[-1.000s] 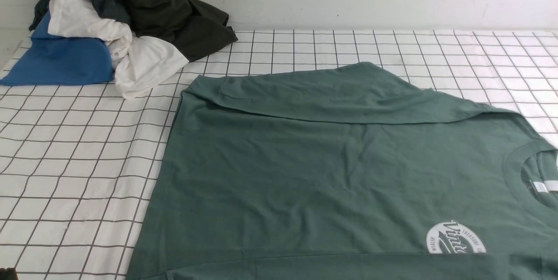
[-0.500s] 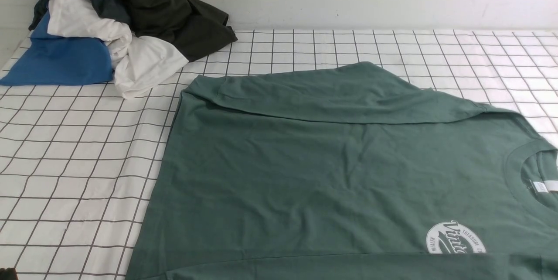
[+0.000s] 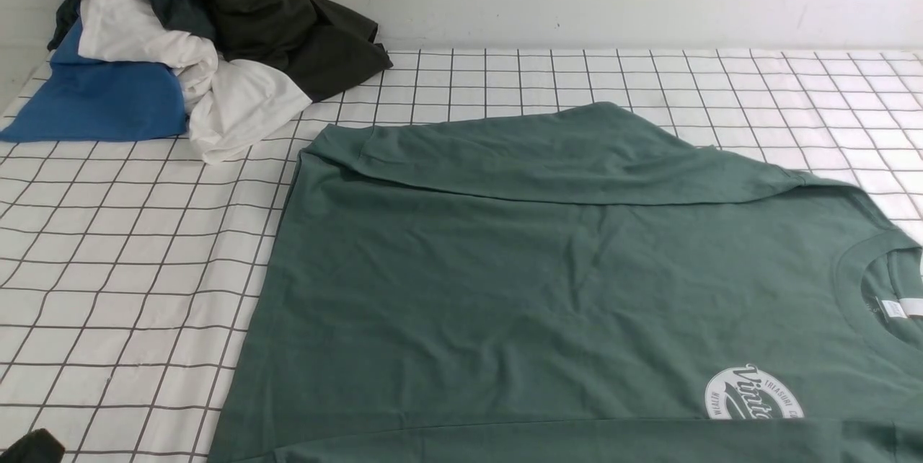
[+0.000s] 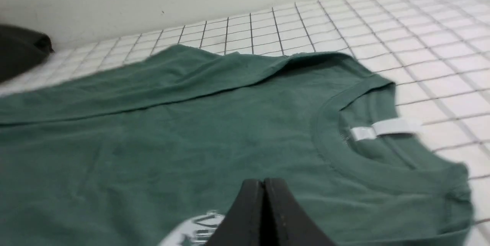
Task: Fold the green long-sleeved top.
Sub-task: Use the left arm to clamp the cuff closest to it
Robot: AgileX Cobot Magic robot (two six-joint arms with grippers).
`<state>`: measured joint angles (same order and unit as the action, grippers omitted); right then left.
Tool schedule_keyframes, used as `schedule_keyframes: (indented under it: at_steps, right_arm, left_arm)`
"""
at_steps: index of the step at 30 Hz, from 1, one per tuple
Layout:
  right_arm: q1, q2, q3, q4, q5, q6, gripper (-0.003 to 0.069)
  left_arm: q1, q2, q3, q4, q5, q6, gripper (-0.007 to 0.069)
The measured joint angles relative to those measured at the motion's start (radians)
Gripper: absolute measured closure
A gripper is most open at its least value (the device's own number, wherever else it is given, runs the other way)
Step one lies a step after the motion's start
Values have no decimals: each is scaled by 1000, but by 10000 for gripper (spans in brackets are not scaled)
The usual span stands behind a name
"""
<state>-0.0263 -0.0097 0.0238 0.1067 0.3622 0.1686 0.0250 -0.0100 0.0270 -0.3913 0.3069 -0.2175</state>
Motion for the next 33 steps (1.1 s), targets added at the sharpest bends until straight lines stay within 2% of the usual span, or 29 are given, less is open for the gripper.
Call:
schedule_keyframes:
  at_steps: [1,2,4,7,10,17,21,23,27,29,33]
  right_arm:
    - [0,0,0,112,-1,47,674]
    - [0,0,0,128,-2,54,674]
    - [0,0,3,362,-2,154,674]
    - [0,0,2,603,-9,224,674]
    - [0,0,2,708,-19,227,674]
    - [0,0,2,679,-23,137,674]
    - [0,0,2,661,-20,61,674]
    - [0,0,-11,646,-9,8,674]
    - [0,25,-132,547,-27,-121,674]
    - [0,100,-227,455,-34,-184,674]
    - [0,320,-455,249,27,-302,674]
  left_arm:
    - [0,0,0,-113,-3,-63,631]
    - [0,0,0,-126,-3,-68,631]
    - [0,0,0,-252,-13,-111,631]
    - [0,0,0,-309,-22,-117,631]
    - [0,0,0,-320,-27,-118,631]
    - [0,0,0,-359,-53,-97,631]
    - [0,0,-24,-360,-27,7,631]
    - [0,0,-85,-347,19,113,631]
    - [0,55,-312,-238,166,385,631]
    - [0,158,-436,-146,280,453,631]
    - [-8,413,-665,40,535,489,631]
